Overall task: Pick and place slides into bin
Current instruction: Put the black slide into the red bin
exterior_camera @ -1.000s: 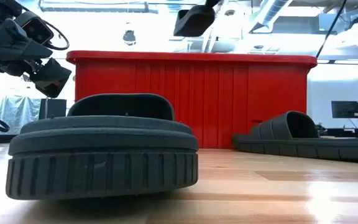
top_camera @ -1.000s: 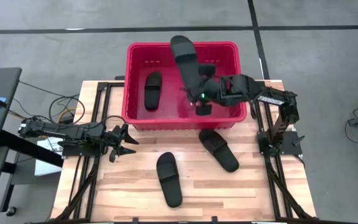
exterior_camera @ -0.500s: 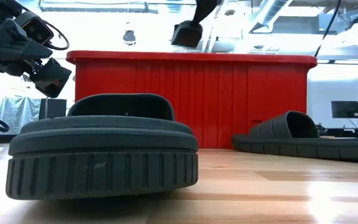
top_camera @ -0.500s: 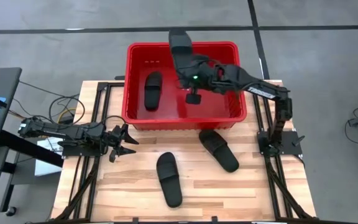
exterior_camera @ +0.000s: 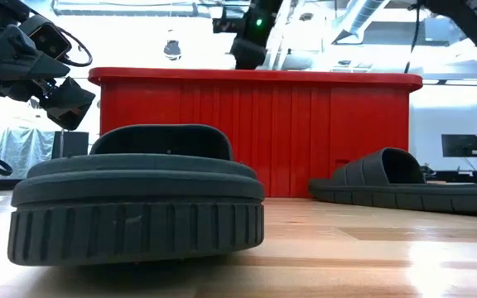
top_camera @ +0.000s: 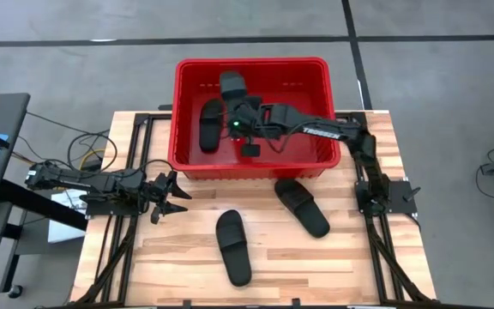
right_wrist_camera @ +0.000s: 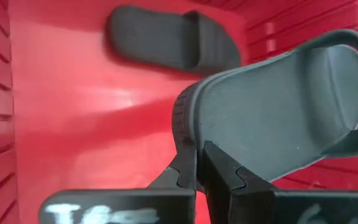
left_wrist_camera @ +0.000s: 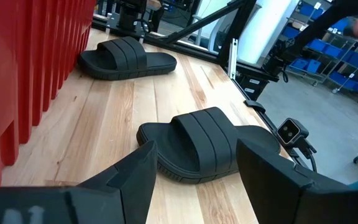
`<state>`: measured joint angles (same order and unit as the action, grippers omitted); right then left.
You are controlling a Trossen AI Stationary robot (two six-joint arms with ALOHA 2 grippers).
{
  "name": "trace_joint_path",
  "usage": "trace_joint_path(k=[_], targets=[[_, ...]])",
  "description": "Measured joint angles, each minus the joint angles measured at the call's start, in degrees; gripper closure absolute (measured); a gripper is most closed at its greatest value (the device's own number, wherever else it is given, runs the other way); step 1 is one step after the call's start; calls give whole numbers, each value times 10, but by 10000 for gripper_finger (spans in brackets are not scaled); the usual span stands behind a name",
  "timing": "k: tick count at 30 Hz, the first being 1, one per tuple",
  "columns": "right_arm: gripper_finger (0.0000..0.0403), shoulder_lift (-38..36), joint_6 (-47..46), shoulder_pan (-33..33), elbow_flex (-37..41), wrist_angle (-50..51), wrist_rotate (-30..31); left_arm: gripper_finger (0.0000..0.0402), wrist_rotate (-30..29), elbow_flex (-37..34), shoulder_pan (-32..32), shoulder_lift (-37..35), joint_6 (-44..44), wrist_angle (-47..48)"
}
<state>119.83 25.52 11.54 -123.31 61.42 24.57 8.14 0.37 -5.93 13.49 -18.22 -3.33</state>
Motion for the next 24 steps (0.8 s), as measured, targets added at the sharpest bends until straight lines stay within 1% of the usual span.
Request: trace_joint_path(k=[12,24], targets=[[403,77,-1,14,-1,-15,-22,191,0,0,0,0,0,0],[403,127,-24,28,-1,-43,-48,191,0,0,0,0,0,0]])
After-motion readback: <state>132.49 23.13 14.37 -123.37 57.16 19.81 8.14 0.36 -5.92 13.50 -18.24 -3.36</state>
